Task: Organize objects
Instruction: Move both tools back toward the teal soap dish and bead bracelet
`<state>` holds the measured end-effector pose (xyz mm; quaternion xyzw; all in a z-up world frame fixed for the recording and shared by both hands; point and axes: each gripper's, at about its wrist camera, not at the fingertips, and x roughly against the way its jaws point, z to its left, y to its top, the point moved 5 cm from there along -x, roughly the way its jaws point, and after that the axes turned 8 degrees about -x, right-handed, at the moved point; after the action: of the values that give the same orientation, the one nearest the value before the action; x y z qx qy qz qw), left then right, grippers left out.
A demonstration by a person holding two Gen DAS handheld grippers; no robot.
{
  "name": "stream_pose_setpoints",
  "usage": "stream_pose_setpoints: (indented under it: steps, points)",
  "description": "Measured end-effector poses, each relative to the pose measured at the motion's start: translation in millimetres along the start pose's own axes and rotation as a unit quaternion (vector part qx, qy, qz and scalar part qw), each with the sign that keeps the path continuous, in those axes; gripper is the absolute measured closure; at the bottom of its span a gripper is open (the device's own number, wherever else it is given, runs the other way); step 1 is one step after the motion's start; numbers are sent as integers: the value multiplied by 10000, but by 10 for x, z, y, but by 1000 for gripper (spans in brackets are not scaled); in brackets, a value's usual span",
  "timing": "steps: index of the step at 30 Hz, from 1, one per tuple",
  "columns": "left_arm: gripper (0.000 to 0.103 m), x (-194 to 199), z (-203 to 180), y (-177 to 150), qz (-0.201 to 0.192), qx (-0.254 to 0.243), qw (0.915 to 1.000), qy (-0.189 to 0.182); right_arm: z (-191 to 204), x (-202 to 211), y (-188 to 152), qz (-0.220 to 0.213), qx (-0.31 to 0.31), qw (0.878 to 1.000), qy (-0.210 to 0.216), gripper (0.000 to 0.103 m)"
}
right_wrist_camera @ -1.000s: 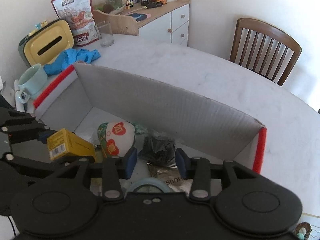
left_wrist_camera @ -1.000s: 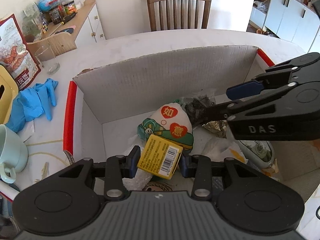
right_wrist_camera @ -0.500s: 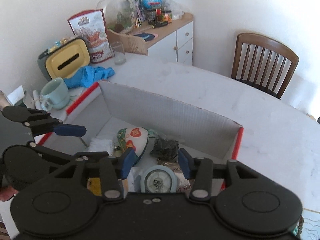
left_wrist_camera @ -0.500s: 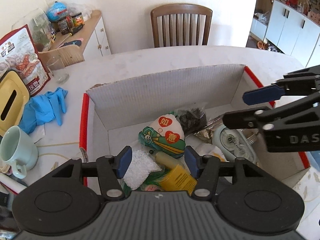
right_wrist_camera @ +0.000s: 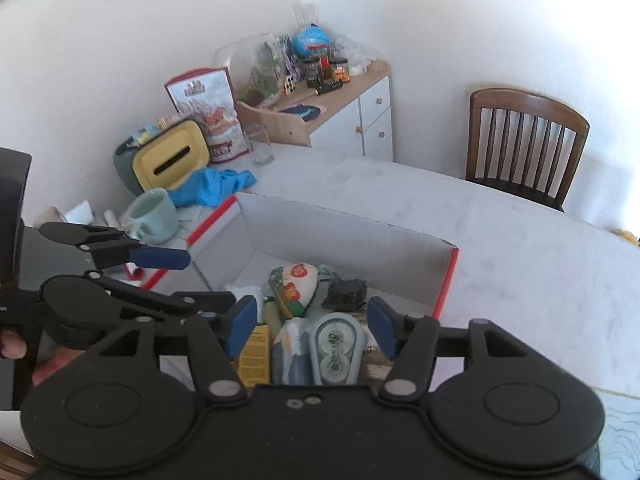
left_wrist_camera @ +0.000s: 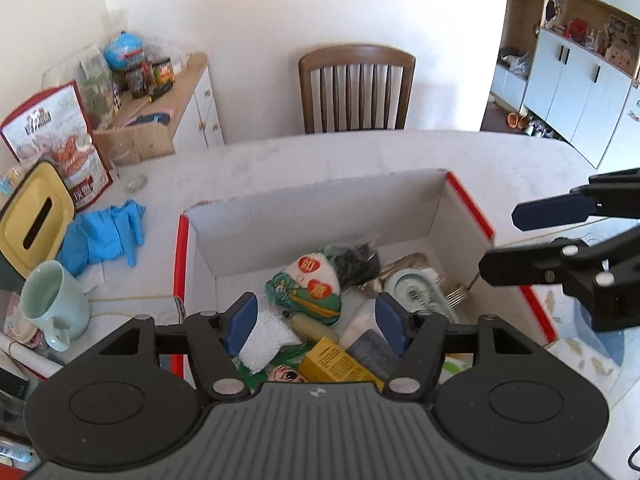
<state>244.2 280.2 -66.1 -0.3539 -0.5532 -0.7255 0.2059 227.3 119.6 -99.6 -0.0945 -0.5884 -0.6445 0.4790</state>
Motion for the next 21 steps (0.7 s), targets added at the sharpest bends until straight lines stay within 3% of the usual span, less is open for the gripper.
stream_pose_setpoints:
  steps: [5,11,15,21]
  points:
    - [30,218,-154,93,-218,-30,9998,-13,-30,226,-61,-117,-65,9998,127,34]
    - [21,360,-390,171,-331,-1,9995,11,-174,511,-164,-284,-172,9991,272,18]
    - [20,415,-586,208,-346,44,9994,17,-331,711,-224,-399,-289,9981,373,6]
    - [18,445,-905,273,-356,130,9993,22,-579,983,-325,-526,-160,9976,427,2]
